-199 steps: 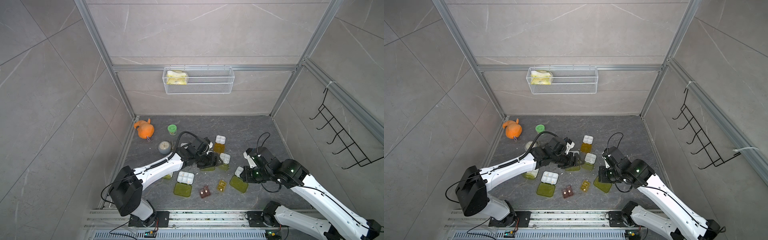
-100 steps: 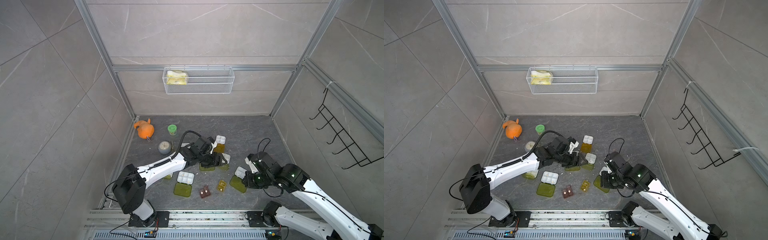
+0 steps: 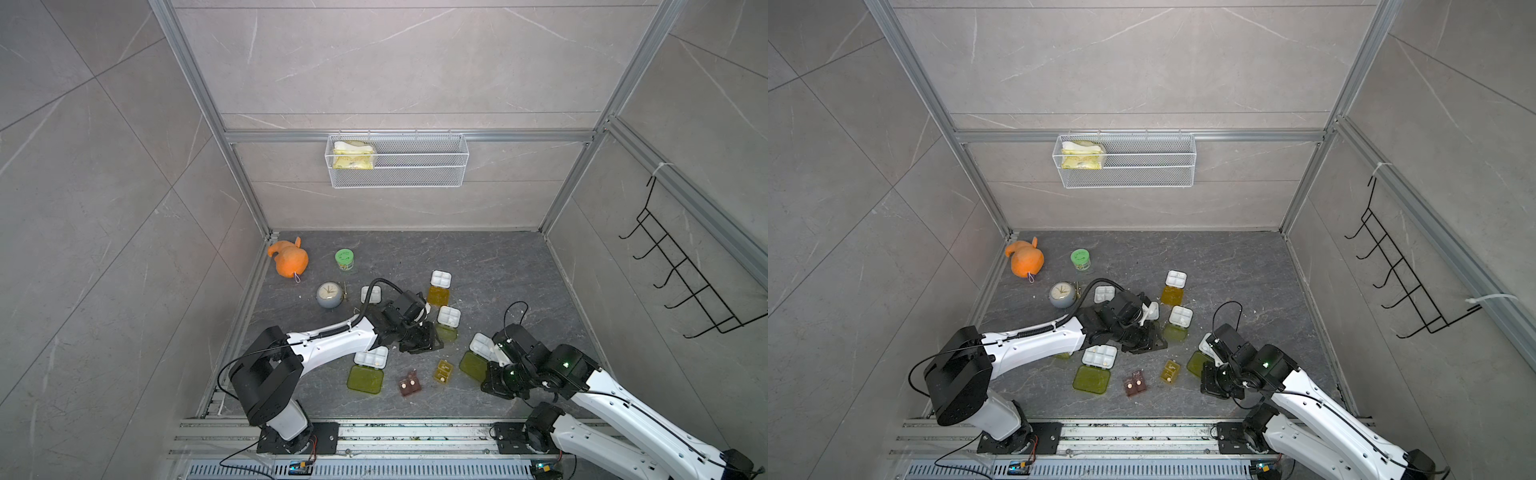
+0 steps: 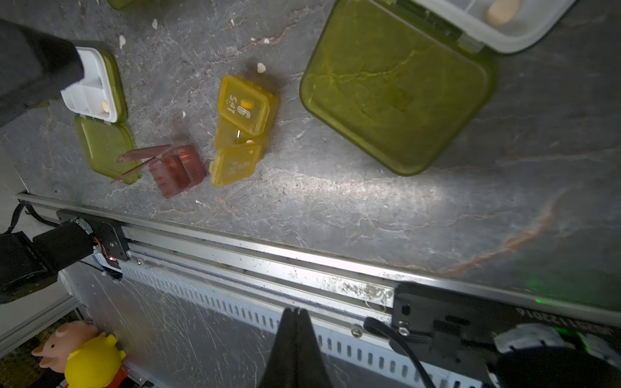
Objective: Close pillboxes
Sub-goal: Close the lid on the pillbox.
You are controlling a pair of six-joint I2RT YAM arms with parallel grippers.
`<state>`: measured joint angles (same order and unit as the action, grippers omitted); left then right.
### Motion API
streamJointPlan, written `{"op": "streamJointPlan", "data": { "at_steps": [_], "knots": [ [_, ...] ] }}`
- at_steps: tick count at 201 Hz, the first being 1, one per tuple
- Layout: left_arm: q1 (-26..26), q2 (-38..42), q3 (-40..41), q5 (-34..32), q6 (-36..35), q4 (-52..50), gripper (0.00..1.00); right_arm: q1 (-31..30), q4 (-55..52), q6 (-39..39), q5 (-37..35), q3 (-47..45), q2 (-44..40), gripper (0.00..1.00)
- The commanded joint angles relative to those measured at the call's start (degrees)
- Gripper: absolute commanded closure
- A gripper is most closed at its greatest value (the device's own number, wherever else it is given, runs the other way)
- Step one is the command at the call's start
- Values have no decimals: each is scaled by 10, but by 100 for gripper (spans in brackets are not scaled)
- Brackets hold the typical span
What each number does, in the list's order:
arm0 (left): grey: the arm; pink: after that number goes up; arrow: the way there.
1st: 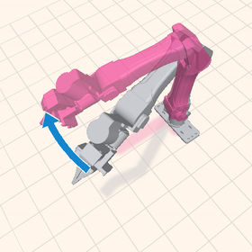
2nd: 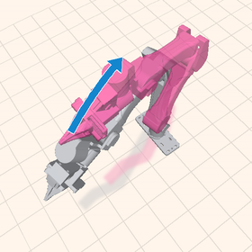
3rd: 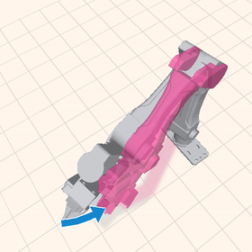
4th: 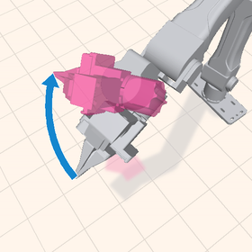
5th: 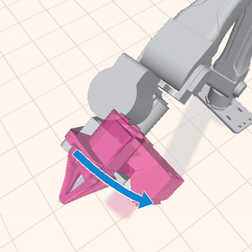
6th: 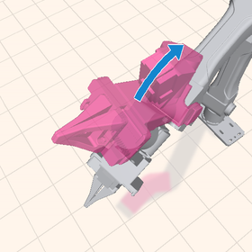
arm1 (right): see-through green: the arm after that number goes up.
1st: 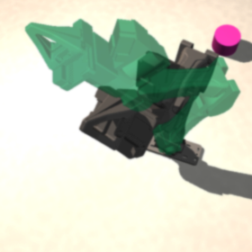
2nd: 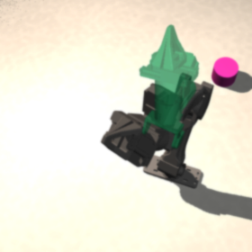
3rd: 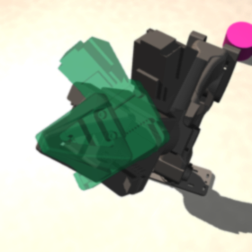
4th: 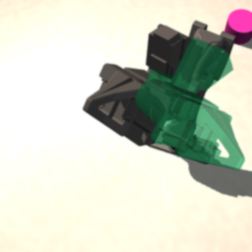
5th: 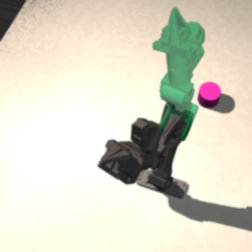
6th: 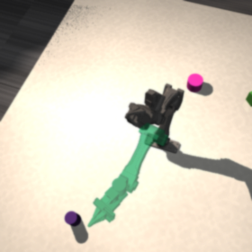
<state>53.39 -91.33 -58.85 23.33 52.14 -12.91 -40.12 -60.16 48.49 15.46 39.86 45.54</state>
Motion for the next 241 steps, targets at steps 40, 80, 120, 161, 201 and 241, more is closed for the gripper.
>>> {"op": "streamJointPlan", "data": {
  "at_steps": [40,80,120,161,201,241],
  "knots": [
    [3,-10,28,-2,7,17,80,-7,105,24,35,-28,61,100],
    [7,-29,28,6,2,20,90,-13,163,34,45,-35,104,100],
    [11,-53,19,15,2,28,96,-15,192,38,47,-45,130,100],
    [16,-69,18,22,3,32,98,-18,215,41,52,-50,148,100],
    [20,-71,30,23,9,46,99,-22,232,44,53,-58,160,100],
    [22,-73,40,23,12,52,99,-24,247,47,50,-62,171,100]
  ]
}}
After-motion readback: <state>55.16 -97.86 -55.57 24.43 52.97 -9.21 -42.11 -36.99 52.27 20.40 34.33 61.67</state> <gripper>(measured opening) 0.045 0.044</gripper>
